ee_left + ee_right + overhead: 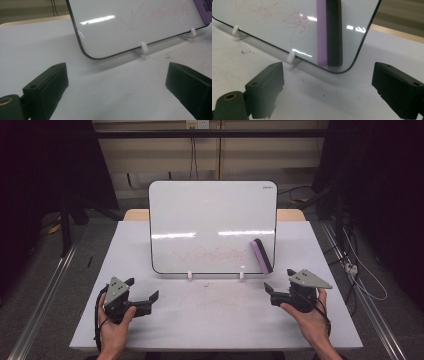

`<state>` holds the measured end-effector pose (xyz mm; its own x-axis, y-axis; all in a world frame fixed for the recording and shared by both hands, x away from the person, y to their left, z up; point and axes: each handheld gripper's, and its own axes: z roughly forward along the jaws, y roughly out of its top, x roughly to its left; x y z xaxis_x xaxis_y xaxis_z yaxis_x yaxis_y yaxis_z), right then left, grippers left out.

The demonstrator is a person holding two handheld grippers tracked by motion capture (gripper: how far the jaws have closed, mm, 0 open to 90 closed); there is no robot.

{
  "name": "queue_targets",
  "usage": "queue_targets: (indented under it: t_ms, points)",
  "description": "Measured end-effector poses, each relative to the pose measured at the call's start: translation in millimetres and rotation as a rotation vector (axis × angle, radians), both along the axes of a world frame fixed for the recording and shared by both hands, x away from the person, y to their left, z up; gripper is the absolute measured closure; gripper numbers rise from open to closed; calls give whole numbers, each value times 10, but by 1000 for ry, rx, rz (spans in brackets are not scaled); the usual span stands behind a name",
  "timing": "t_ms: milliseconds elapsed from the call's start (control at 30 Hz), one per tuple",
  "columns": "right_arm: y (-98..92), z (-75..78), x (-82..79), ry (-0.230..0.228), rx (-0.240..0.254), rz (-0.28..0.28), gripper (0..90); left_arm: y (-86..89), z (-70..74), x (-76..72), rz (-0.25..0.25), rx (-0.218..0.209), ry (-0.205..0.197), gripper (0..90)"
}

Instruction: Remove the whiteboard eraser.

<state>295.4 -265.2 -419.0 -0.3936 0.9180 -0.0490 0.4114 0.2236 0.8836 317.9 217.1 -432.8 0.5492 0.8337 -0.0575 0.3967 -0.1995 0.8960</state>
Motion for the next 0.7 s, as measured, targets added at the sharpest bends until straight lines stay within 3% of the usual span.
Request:
queue_targets:
  t_ms: [167,433,700]
  points:
    - [97,80,124,2,-12,17,104,-4,0,1,-3,-1,1,43]
    - [223,112,275,-36,-62,23,155,7,2,5,-7,5,3,43]
    - [311,2,305,-27,-107,16,220,5,0,-2,-6,-3,4,43]
